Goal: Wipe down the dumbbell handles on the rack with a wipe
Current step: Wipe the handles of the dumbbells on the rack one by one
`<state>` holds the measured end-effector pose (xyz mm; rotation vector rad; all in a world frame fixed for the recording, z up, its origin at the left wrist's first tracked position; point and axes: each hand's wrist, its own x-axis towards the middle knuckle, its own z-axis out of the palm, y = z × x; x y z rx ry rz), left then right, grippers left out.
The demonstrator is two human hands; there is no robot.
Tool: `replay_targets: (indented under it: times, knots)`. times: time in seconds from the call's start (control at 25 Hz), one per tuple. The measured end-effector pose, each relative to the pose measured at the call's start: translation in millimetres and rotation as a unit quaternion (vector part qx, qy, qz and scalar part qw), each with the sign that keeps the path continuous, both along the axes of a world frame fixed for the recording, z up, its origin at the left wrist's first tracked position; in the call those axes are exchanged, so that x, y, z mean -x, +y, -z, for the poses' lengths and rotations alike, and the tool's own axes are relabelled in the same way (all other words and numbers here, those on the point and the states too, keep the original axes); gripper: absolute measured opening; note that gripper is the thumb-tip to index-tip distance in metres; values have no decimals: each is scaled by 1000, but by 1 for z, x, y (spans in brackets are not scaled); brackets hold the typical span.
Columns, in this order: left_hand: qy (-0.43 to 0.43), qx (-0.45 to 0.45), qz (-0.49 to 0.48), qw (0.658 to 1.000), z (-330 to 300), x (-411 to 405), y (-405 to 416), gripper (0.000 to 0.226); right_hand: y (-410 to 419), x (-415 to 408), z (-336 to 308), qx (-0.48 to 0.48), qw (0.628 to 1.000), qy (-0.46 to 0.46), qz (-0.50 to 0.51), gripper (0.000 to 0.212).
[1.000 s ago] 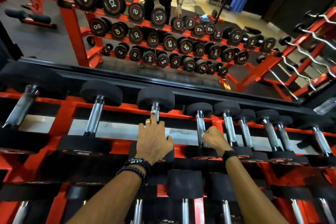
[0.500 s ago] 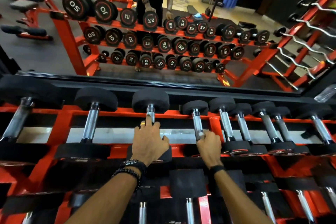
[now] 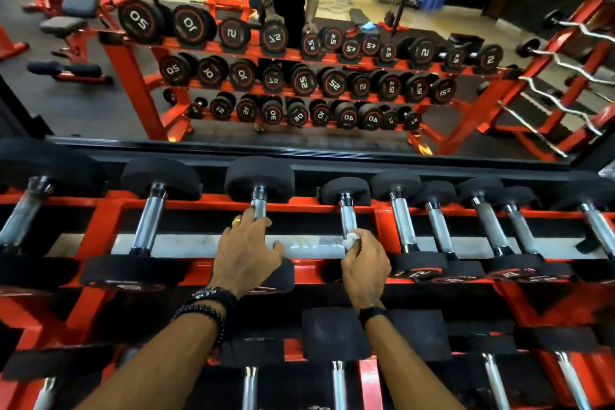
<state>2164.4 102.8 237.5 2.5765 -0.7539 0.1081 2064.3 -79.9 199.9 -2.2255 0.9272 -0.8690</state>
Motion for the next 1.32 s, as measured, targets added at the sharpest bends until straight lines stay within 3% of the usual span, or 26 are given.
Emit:
replay_targets:
  times: [0.68,0.76,0.84,0.92,1.16,1.32]
  knots:
    - [-30,-26,-51,998,-9,10,-2,39,-10,5,-2,21,995,30,-91,13]
    - [-54,-51,-66,995,-10,10,-3,36,-17,3,-7,-61,991,29,-118,17]
    - [-74,-82,-85,990,-14,15,-4,34,-29,1,-19,-222,967,-55,-114,24]
    - [-86,-104,-106,985,-16,21,-5,31,-37,10,-39,-321,935,-129,-76,25]
    - [-121,-180,-78,973,-11,49,-7,55,-65,74,-92,-340,922,-179,-38,31]
    - [-84,-200,16,976,10,84,-17,61,-83,123,-120,-375,914,-154,-36,30]
